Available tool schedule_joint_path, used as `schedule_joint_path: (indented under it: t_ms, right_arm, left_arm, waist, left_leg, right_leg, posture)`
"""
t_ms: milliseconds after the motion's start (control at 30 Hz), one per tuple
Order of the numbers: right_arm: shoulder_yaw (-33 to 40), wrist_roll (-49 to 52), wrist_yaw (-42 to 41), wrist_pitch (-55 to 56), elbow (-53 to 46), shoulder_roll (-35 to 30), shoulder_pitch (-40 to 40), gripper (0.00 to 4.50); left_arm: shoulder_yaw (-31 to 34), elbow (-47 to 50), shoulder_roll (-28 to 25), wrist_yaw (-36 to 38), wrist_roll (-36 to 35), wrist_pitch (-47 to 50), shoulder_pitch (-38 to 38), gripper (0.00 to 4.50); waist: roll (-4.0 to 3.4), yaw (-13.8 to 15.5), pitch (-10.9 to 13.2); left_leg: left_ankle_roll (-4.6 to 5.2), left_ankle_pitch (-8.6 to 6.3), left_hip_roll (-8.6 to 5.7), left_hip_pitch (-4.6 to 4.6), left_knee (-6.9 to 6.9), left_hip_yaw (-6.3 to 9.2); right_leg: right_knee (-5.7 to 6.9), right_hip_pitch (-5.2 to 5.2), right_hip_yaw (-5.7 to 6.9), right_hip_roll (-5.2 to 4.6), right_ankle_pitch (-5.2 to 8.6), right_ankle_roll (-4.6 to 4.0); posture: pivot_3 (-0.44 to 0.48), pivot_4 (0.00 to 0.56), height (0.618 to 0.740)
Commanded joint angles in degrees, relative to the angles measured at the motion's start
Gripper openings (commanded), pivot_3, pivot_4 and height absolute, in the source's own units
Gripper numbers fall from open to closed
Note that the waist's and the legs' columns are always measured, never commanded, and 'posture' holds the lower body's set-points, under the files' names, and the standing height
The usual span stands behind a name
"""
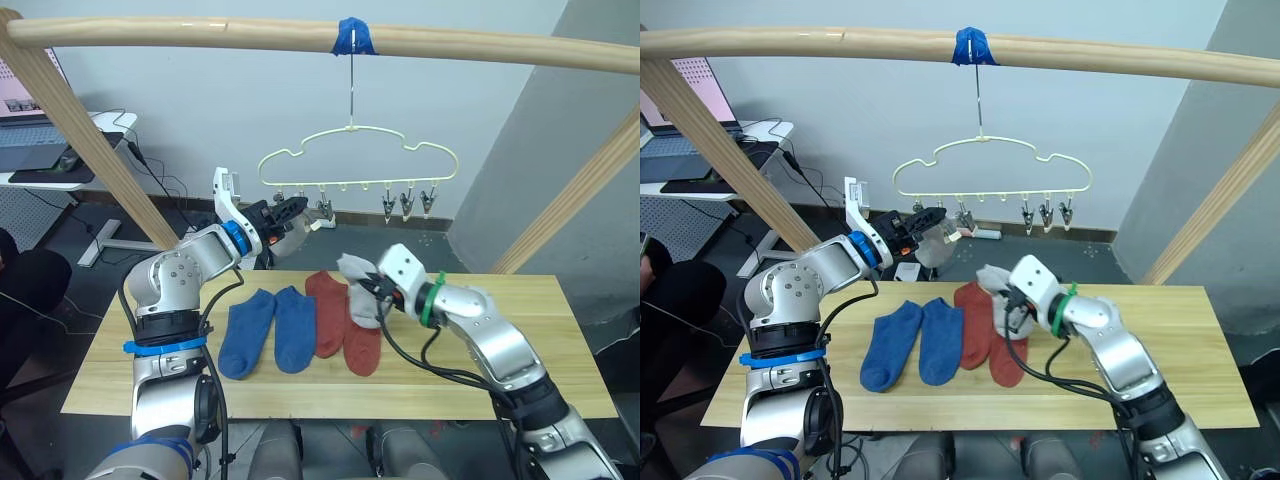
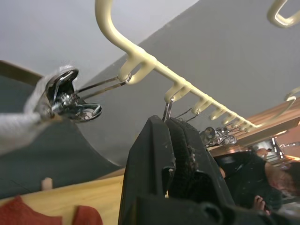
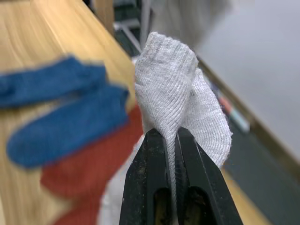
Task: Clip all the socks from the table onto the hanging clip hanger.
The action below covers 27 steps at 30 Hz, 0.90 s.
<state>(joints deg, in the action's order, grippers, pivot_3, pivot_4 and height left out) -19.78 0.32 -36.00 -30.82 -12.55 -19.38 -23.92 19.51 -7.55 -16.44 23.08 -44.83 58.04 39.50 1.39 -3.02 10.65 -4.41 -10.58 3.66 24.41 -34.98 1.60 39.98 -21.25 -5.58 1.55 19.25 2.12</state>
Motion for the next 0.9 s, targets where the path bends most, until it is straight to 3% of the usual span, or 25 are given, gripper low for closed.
schedule_joint_path:
  t_ms: [33, 333, 900]
  right_arm:
    - [-2.24, -3.51, 2.12, 3.56, -0.40, 1.12, -2.92, 0.03]
    - [-3.94, -7.39, 3.73, 8.92, 2.56, 3.25, -5.45, 0.03]
    - [-1.85, -6.41, 5.39, 8.26, 2.42, 7.05, -7.12, 0.03]
  left_arm:
    - [0.69, 0.32, -0.30, -1.18, -0.85, 0.90, 0.28, 0.00]
    - [-0.05, 1.55, 0.09, -1.83, -1.57, 0.48, -0.75, 0.00]
    - [-0.38, 1.07, -0.18, -0.87, -2.77, -0.21, -0.46, 0.00]
  waist:
    - [0.00, 0.12, 0.00]
    - [0.00, 0.18, 0.00]
    - [0.00, 0.17, 0.00]
  left_leg:
    - [0.00, 0.00, 0.00, 0.01, 0.00, 0.00]
    - [-0.01, 0.00, -0.01, 0.03, 0.02, -0.02]
    - [-0.01, 0.00, -0.02, 0.03, 0.02, -0.03]
  right_leg:
    - [-0.01, -0.01, 0.00, -0.01, -0.02, -0.04]
    - [-0.01, -0.06, 0.00, -0.04, -0.07, -0.12]
    - [-0.01, -0.06, -0.01, -0.04, -0.07, -0.12]
  posture:
    - [0.010, 0.171, 0.740]
    - [0.017, 0.173, 0.740]
    - [0.013, 0.170, 0.740]
